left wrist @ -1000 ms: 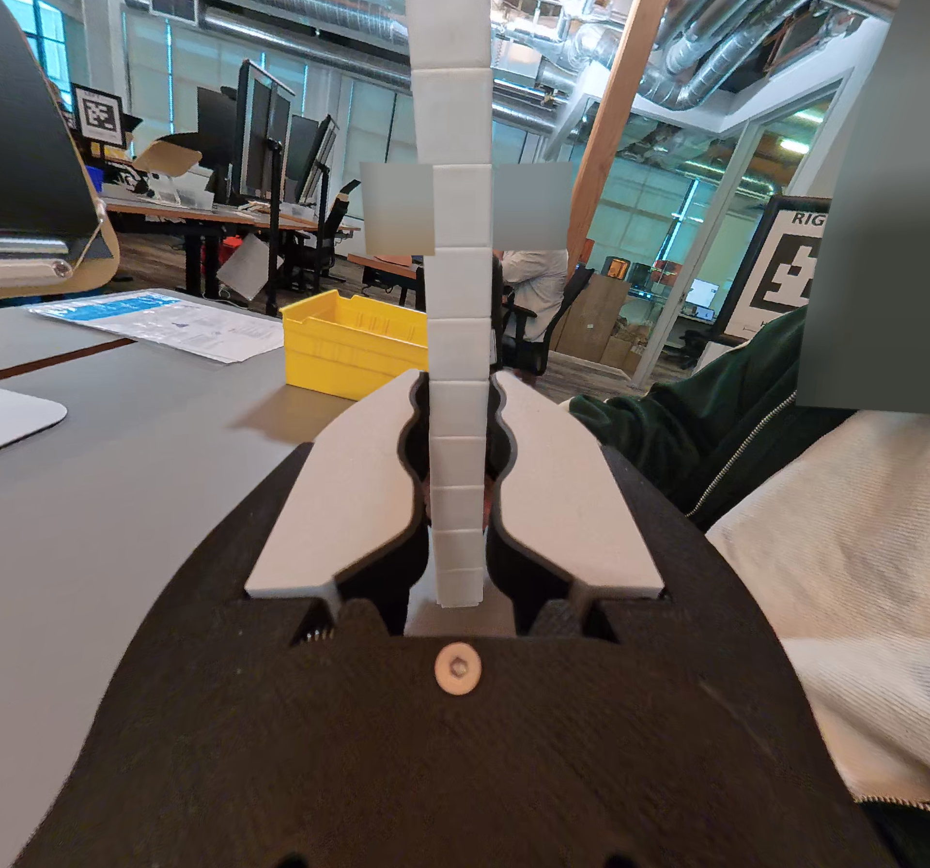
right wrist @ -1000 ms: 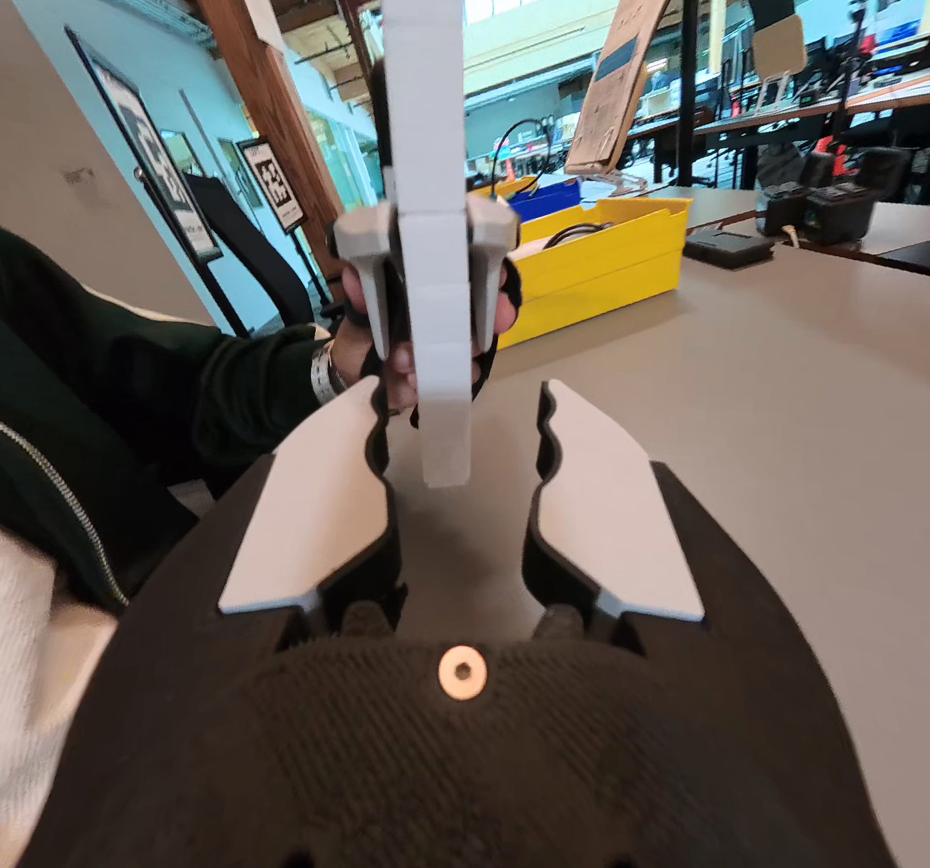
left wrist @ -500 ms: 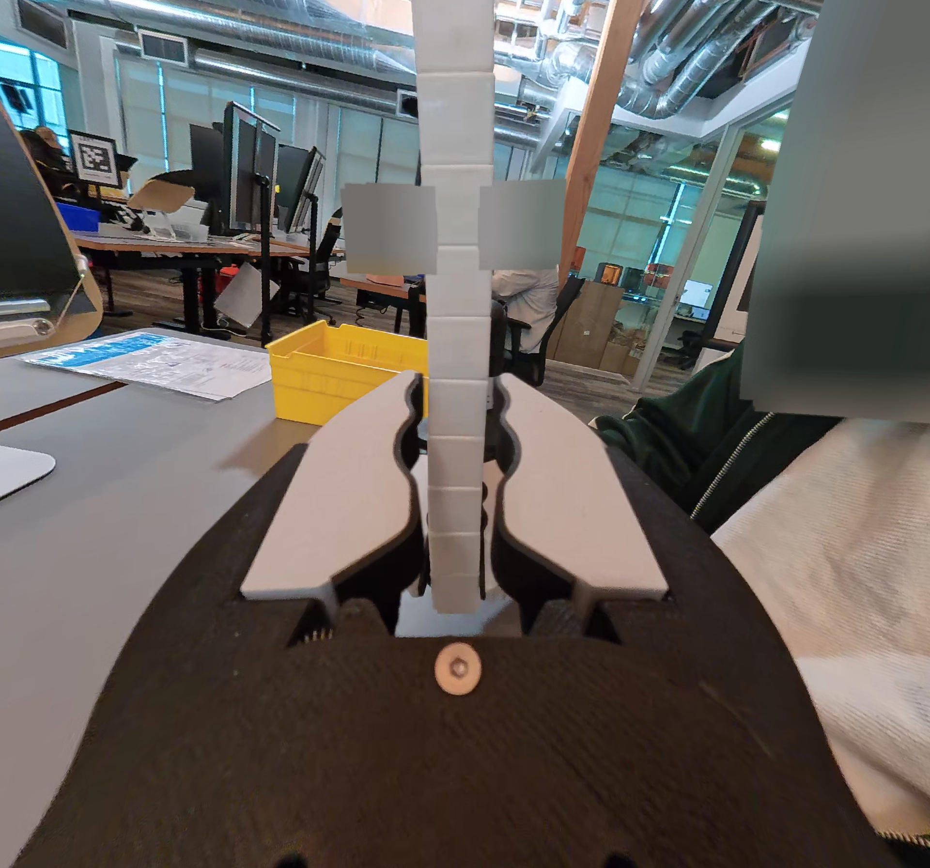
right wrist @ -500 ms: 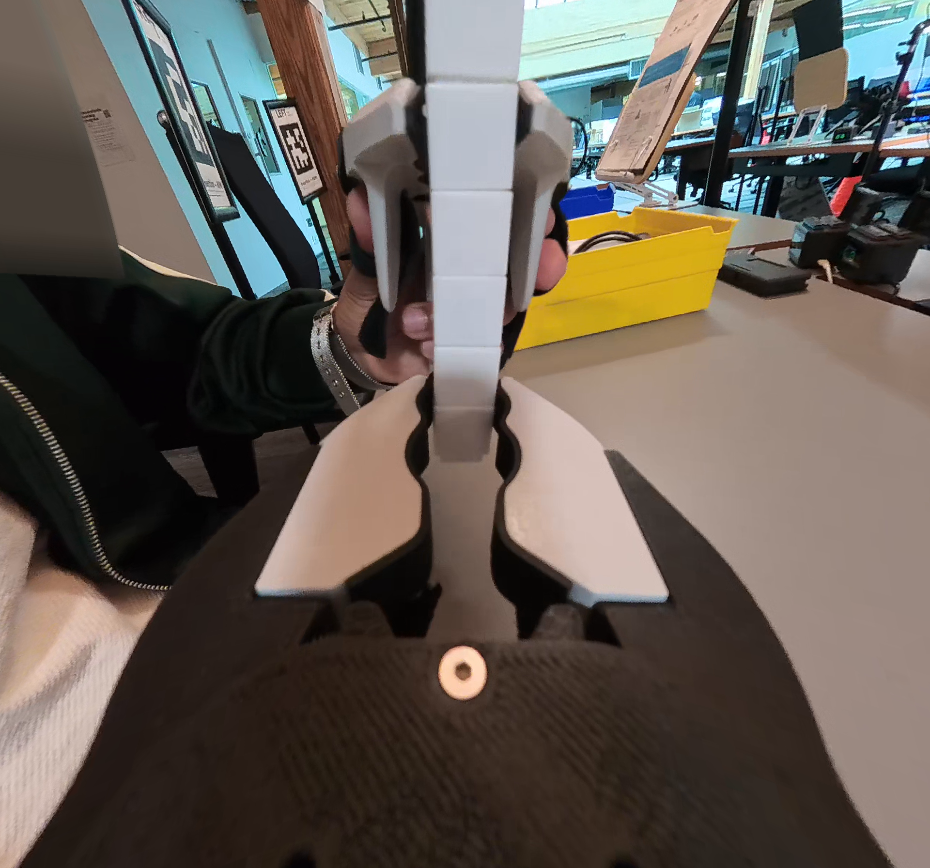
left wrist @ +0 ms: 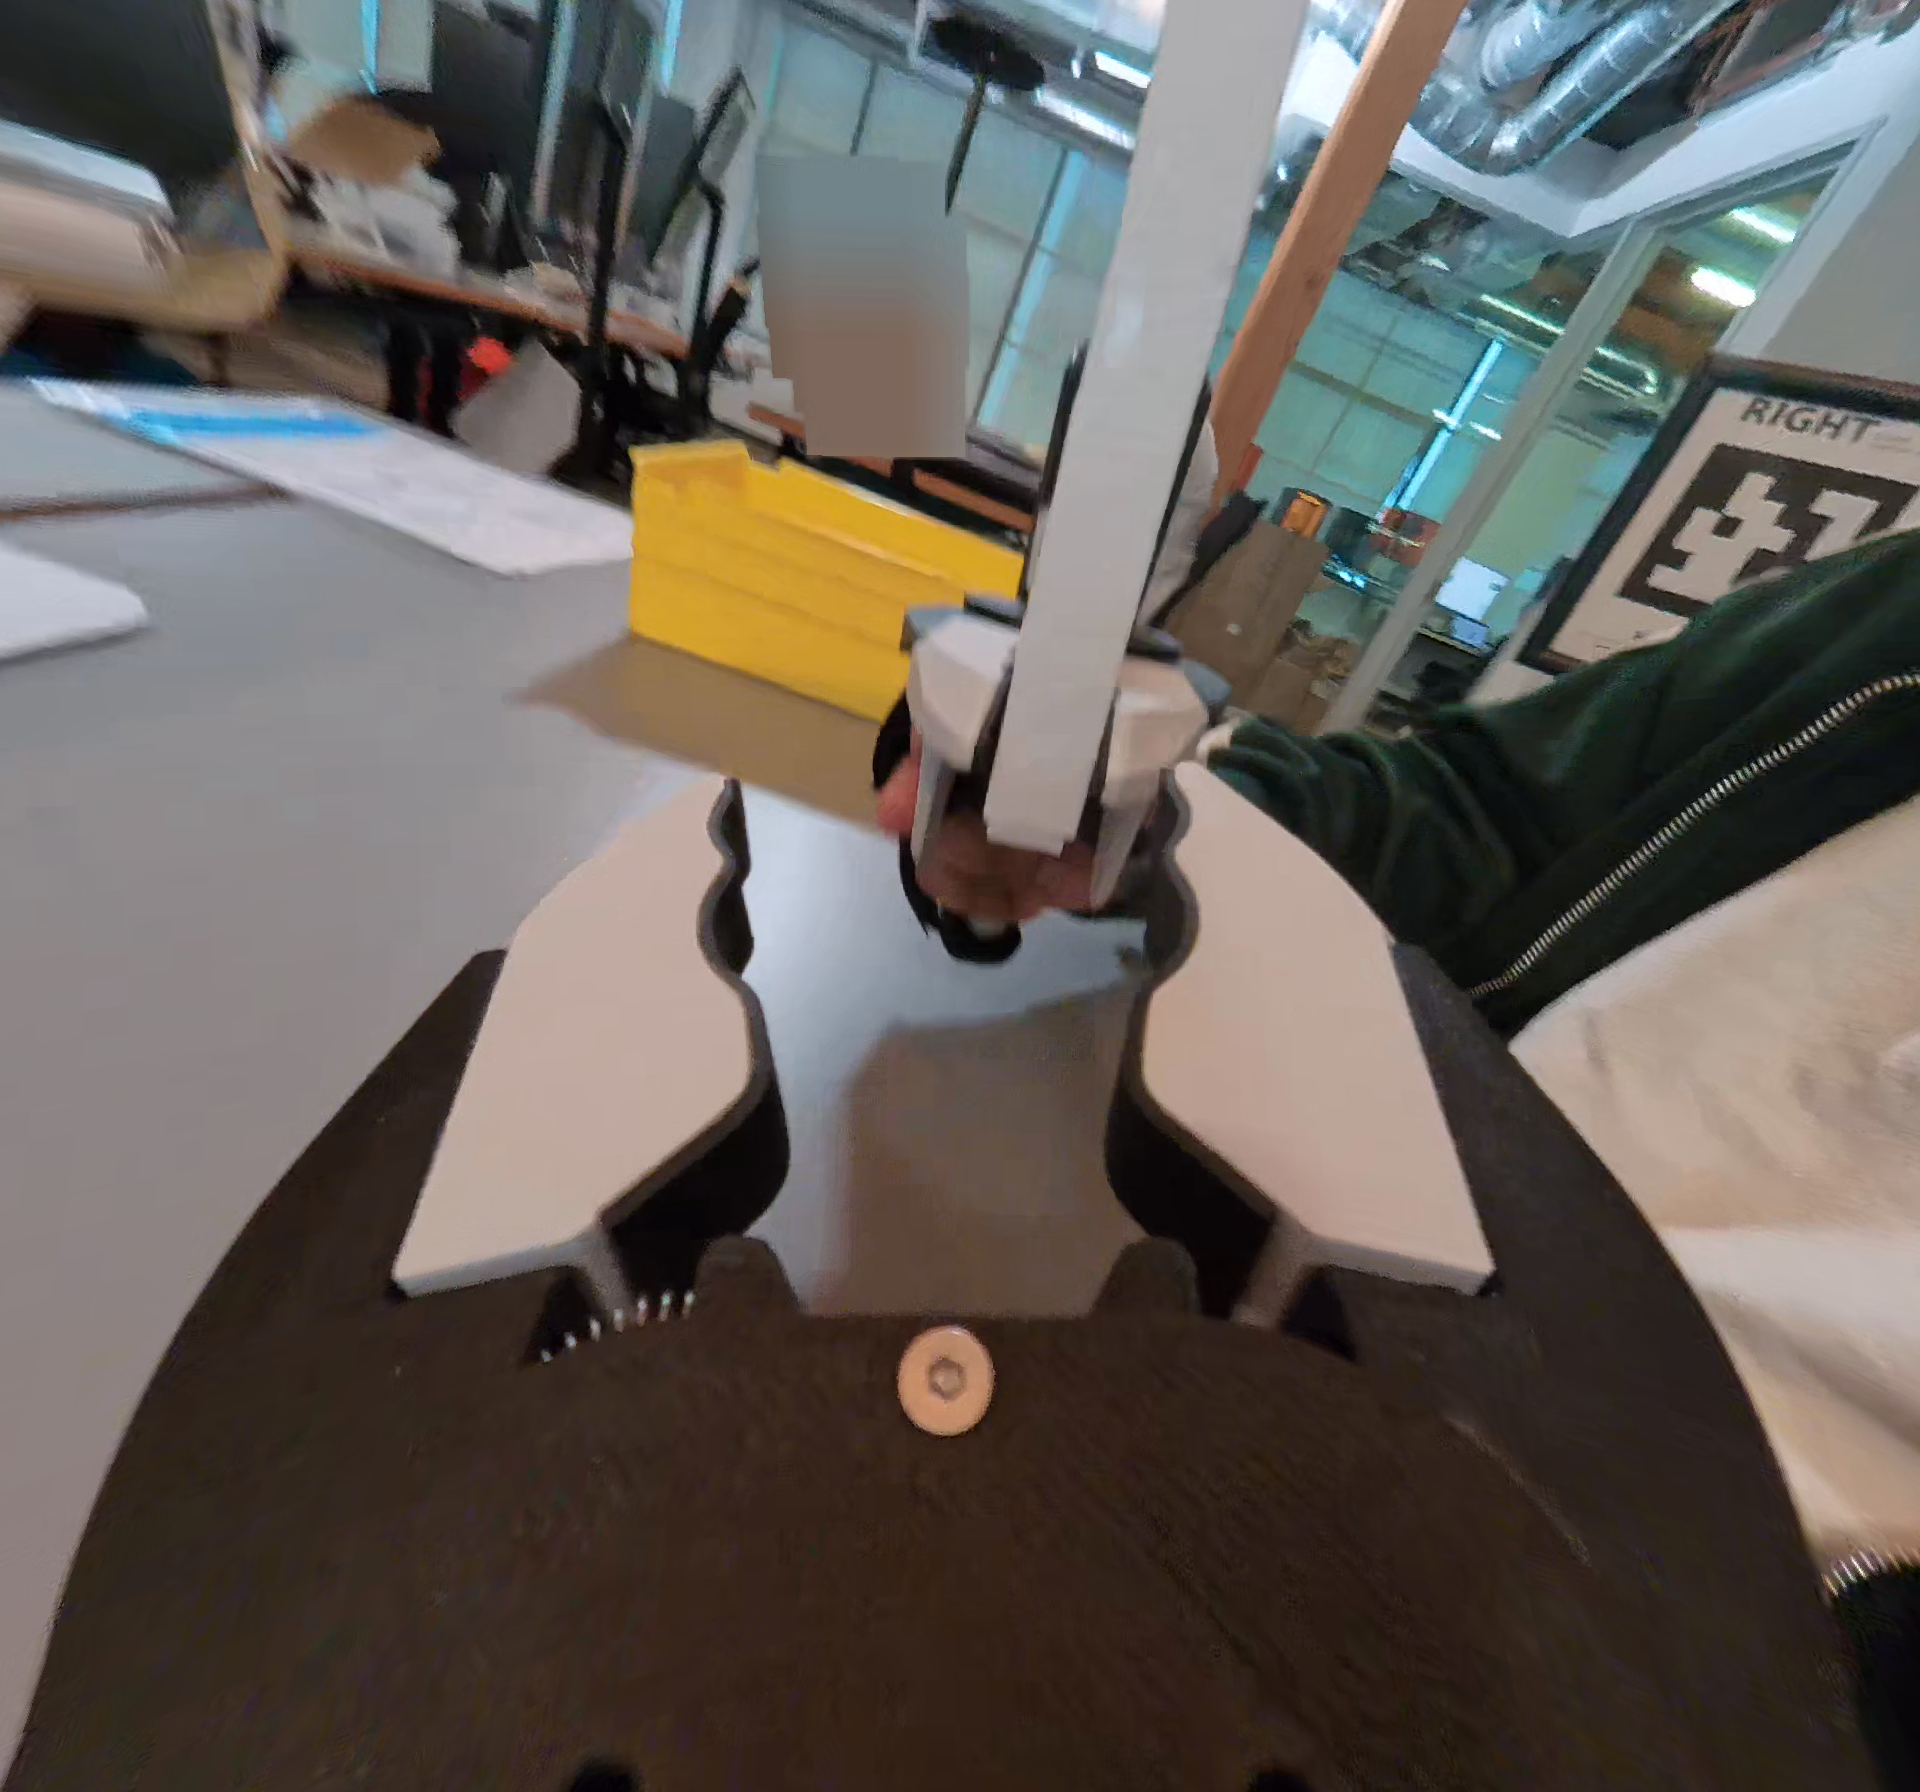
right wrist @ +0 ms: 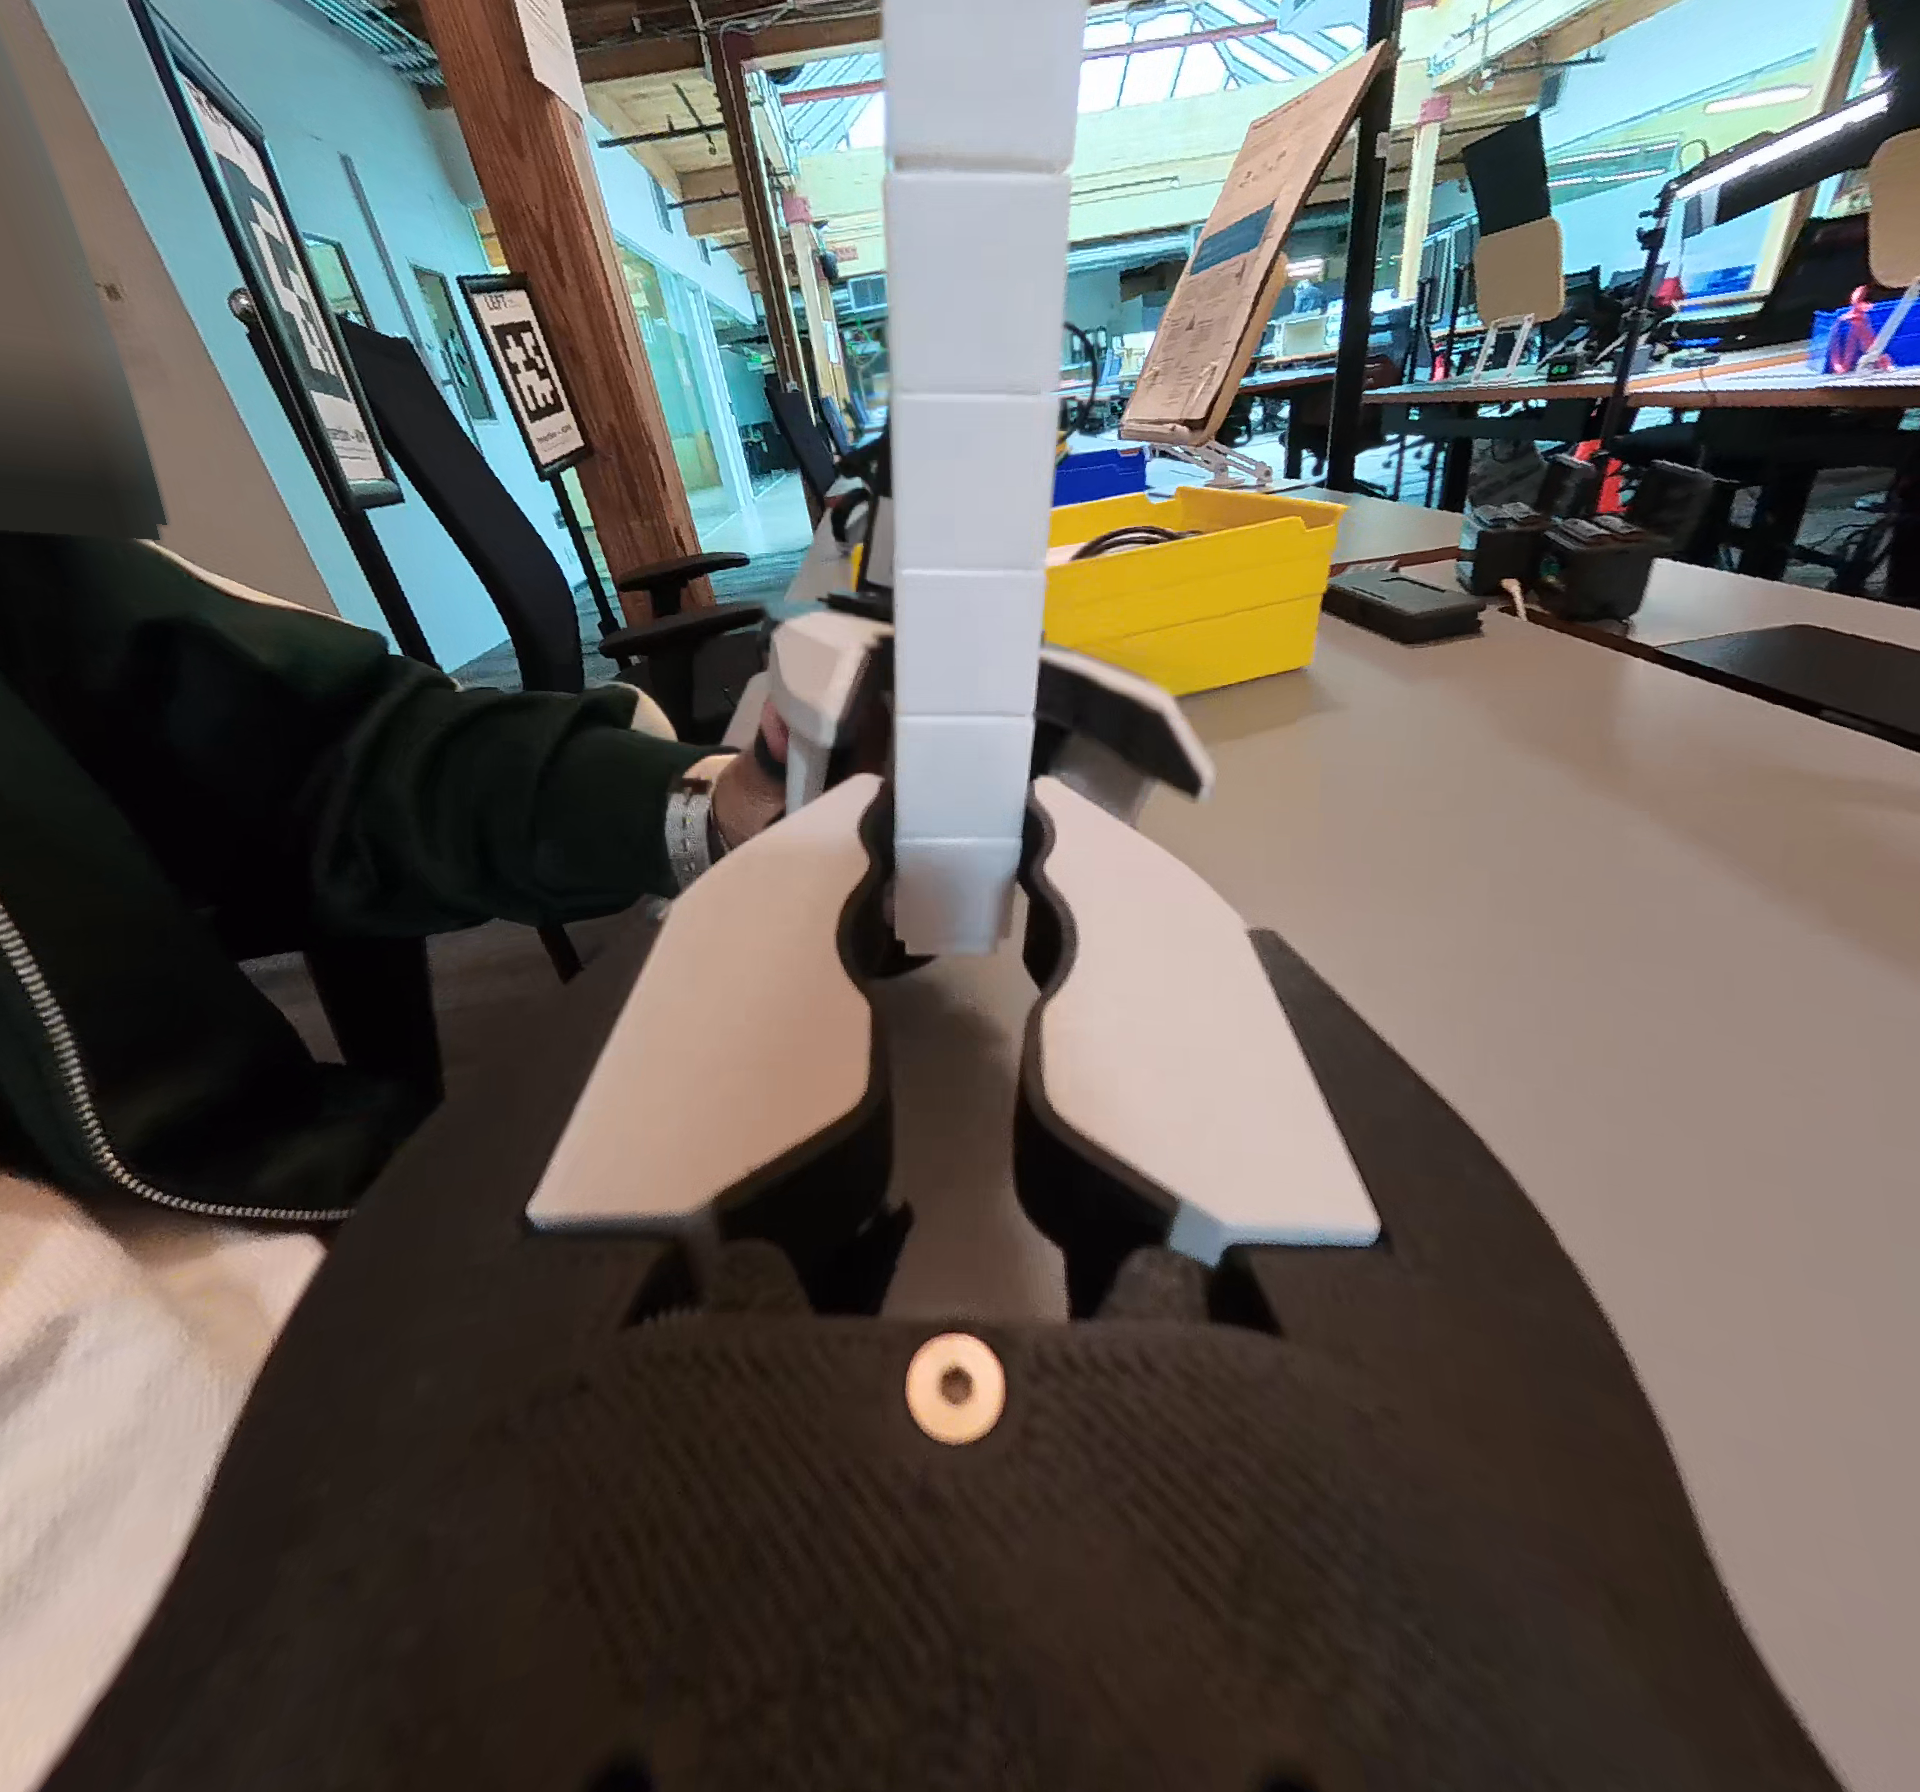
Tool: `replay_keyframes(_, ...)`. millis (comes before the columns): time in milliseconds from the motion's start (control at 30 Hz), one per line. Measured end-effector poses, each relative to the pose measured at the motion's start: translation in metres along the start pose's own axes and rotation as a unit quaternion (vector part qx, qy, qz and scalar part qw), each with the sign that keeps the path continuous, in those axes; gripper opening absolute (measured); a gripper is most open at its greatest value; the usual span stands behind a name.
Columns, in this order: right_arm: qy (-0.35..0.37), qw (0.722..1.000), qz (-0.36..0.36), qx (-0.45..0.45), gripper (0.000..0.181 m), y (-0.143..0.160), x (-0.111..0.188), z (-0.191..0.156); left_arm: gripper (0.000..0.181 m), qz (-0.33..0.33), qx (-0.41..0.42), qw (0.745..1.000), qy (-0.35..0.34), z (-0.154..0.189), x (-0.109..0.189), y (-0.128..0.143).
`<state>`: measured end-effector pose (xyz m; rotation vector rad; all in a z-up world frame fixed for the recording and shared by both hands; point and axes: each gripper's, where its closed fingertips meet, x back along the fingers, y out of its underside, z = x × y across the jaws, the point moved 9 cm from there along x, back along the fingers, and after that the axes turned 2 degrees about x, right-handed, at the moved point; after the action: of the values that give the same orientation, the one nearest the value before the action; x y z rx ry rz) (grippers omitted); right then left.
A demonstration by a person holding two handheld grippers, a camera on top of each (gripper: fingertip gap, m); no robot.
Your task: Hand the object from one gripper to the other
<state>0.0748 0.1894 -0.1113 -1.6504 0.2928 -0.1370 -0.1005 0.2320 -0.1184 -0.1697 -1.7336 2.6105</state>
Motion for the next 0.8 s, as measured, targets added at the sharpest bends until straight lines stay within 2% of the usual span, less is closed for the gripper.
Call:
replay_keyframes(67, 0.006, 1.0, -0.001, 0.002, 0.022, 0.003, 0.003, 0.004, 0.081, -0.026, 0.014, 1.0, 0.012, -0.007, 0.0, 0.008)
replay_keyframes(167, 0.012, 1.0, -0.001, -0.002, 0.022, 0.007, 0.007, 0.01, 0.083, -0.04, -0.023, 0.999, -0.002, -0.006, -0.001, 0.009)
replay_keyframes(333, 0.042, 0.999, -0.009, -0.005, 0.022, 0.014, 0.009, 0.018, 0.08, -0.066, -0.094, 0.991, -0.068, -0.003, -0.003, 0.01)
replay_keyframes(467, 0.134, 0.991, -0.025, 0.01, 0.022, 0.016, 0.008, 0.023, 0.066, -0.049, -0.123, 0.981, -0.144, 0.001, -0.001, 0.001)
replay_keyframes(567, 0.215, 0.976, -0.04, -0.001, 0.022, 0.016, 0.0, 0.023, 0.052, -0.032, -0.109, 0.978, -0.172, 0.009, -0.003, -0.007)
replay_keyframes(733, 0.313, 0.949, -0.029, 0.016, 0.022, 0.015, -0.012, 0.013, 0.056, -0.017, -0.122, 0.967, -0.222, 0.019, -0.017, -0.026)
replay_keyframes(800, 0.321, 0.947, -0.022, 0.026, 0.022, 0.013, -0.016, 0.007, 0.06, -0.013, -0.126, 0.961, -0.245, 0.017, -0.025, -0.035)
